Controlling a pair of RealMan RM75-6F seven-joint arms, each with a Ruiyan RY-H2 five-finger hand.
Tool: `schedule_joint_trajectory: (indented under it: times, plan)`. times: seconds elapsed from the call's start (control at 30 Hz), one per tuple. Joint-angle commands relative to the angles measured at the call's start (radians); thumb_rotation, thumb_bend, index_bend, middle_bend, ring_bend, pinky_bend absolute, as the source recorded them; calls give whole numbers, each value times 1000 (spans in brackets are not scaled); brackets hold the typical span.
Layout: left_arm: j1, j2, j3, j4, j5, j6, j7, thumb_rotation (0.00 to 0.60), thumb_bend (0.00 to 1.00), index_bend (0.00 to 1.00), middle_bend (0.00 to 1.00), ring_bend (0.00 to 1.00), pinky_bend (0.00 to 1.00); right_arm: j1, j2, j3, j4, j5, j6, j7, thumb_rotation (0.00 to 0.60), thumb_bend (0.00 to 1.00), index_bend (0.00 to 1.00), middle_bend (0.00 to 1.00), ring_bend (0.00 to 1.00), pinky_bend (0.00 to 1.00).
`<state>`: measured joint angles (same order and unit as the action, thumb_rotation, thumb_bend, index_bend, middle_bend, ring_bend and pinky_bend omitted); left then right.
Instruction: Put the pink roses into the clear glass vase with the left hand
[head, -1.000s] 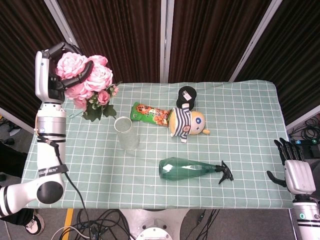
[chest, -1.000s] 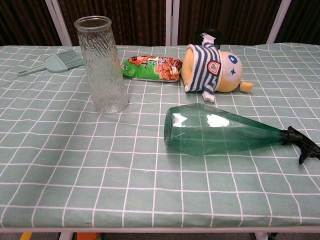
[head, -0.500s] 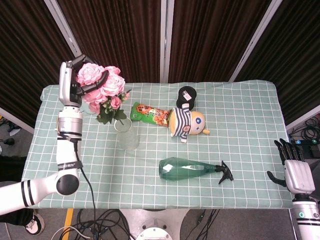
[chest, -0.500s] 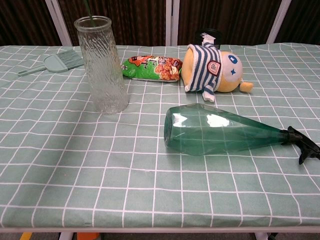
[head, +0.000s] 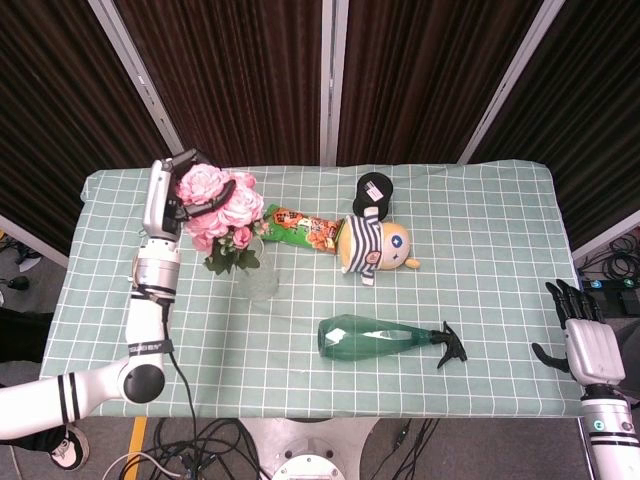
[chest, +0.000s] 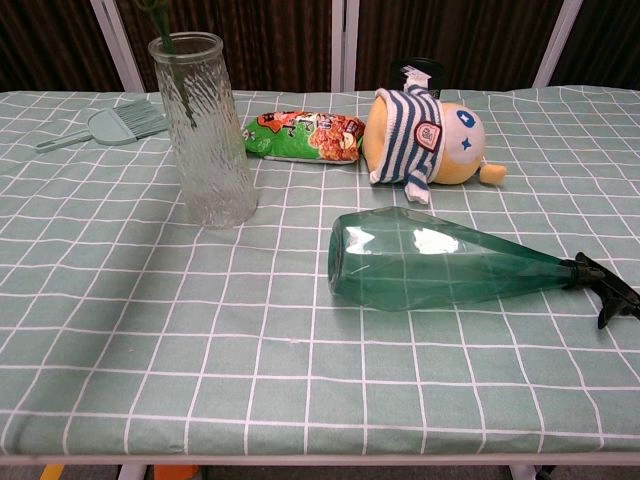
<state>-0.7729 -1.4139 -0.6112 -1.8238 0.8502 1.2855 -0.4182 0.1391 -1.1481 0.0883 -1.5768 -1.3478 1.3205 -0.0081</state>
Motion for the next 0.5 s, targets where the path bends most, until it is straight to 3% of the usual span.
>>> schedule_joint_trajectory:
  times: [0.03, 0.23, 0.4, 0.5]
  plan:
    - [22, -13, 50, 22, 84, -50, -53, 600, 317, 545, 510, 445, 616, 0, 2, 0, -6, 3, -3, -5, 600, 137, 0, 0, 0, 0]
    - [44, 10, 68, 52, 151, -129, -140, 600, 257, 306, 279, 210, 337, 2, 14, 0, -15, 15, -15, -8, 600, 136, 0, 0, 0, 0]
    - [57, 12, 70, 59, 169, -130, -152, 600, 171, 177, 187, 128, 237, 4, 17, 2, -17, 20, -20, -6, 600, 136, 0, 0, 0, 0]
    - [67, 10, 56, 56, 170, -115, -164, 600, 144, 160, 171, 117, 210, 3, 19, 2, -18, 19, -19, -4, 600, 137, 0, 0, 0, 0]
